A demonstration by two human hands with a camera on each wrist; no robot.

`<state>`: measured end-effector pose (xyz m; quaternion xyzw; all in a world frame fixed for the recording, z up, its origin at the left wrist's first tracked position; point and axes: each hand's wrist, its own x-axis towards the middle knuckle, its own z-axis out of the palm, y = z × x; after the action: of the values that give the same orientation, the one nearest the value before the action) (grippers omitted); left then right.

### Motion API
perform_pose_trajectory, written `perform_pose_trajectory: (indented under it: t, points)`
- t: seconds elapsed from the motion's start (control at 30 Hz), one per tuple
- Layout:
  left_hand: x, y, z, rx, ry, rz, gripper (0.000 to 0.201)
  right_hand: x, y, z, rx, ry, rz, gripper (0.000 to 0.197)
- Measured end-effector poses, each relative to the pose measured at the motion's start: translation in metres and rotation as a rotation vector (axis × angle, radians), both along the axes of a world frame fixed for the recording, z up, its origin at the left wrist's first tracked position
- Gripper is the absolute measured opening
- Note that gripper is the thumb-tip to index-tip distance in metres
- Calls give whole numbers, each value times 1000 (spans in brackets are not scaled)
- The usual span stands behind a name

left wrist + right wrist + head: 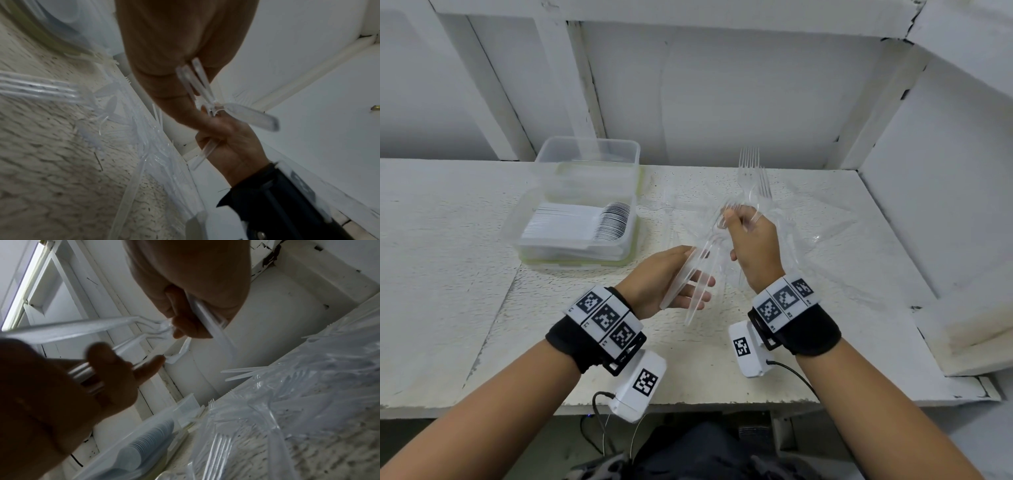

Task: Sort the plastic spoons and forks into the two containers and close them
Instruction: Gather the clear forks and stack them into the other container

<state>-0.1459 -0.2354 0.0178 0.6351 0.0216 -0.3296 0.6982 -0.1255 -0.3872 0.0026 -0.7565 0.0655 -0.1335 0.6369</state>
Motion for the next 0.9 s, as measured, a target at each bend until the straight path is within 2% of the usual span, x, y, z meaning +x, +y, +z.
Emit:
perform_pose_trajectory:
  t: [0.1, 0.2, 0.27, 0.47, 0.6, 0.67, 0.8, 0.9]
  points:
    - [-1, -1, -1, 26, 6, 28, 25, 0, 1, 1, 13, 9, -1, 22]
    - [0, -1, -6, 44, -5, 31, 49, 1, 3, 1, 34, 32, 5, 17]
    - [2, -2, -7, 57, -36, -3, 55, 1, 5, 0, 41, 32, 5, 15]
    - [3, -2, -2, -90, 59, -56, 37, 6, 7, -2, 6, 12, 5, 16]
    - [5, 1, 0, -113, 70, -47, 28, 7, 6, -2, 23, 24, 12, 15]
    - [7, 2, -2, -129, 82, -41, 28, 6, 6, -2, 26, 46, 23, 12]
    - [13, 2, -8, -108, 88, -19, 45, 9, 7, -2, 47, 106, 59, 33]
    - [15, 3, -11, -43, 56, -73, 46, 11, 7, 0, 86, 154, 97, 36]
